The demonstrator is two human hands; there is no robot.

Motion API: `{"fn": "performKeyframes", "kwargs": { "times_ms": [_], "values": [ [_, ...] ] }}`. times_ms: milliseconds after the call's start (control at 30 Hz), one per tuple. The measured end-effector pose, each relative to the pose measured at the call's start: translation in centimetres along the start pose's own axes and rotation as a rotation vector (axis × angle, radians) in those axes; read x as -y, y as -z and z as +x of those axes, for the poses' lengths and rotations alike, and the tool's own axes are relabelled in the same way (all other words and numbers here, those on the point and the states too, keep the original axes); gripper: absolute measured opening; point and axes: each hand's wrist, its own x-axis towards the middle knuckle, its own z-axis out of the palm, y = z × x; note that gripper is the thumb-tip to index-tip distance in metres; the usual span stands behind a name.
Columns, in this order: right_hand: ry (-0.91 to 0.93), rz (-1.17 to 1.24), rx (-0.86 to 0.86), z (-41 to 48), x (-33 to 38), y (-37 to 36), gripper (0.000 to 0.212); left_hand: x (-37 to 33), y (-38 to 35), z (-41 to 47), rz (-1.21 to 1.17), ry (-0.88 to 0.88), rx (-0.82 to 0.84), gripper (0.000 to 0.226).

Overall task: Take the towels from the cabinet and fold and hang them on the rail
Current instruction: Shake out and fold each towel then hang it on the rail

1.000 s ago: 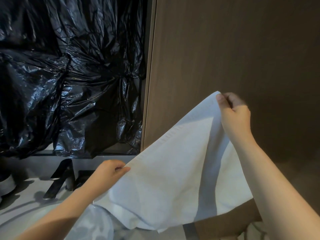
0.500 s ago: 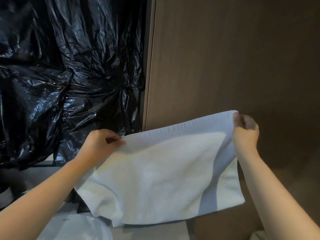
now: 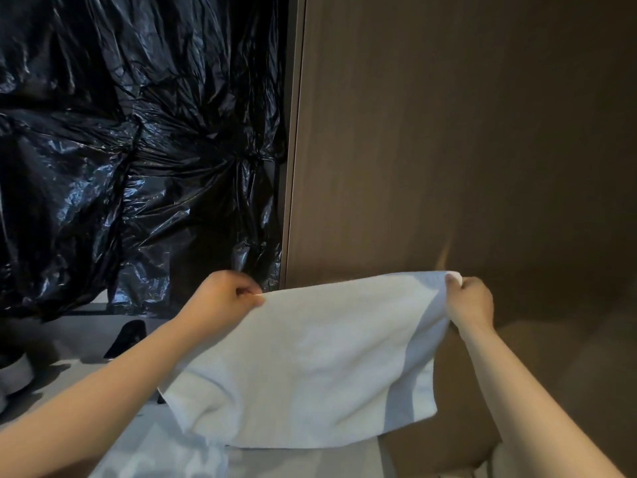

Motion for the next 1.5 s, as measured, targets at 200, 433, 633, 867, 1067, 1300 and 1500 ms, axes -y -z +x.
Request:
{"fn": "performKeyframes", "kwargs": {
  "times_ms": [200,433,633,867,1067,1300,1500],
  "values": [
    [0.612,-0.05,0.15,-11.2,0.6,-4.1,0.043,-3.4,-1.7,-0.7,0.143,-0.231,0.112,0.006],
    [0.449,0.23,0.532,-14.8,-0.8,-7.2,0.016,-5.8,-2.6,-2.1,0.224,-0.373,0.152,0.01],
    [0.548,0.155,0.334,-14.5,-1.5,-8.2,0.019,-4.8,-2.3,-3.9,0.208,-0.387,0.16,0.009],
    [0.607,0.17,0.29,-13.7,0.1,-8.6,0.02,-3.6,-0.8,-5.1,0.169,-0.29,0.187,0.014],
    [0.657,0.124,0.315,-12.8,1.3,-8.1,0.023,-3.1,-0.3,-5.6,0.162,-0.297,0.134,0.016],
    [0.651,0.101,0.335,-12.4,1.9,-7.7,0.022,-2.4,-0.4,-5.8,0.198,-0.362,0.083,0.018],
    [0.628,0.079,0.366,-12.4,2.1,-7.6,0.022,-1.0,0.2,-6.1,0.136,-0.325,0.073,0.011]
  ]
}}
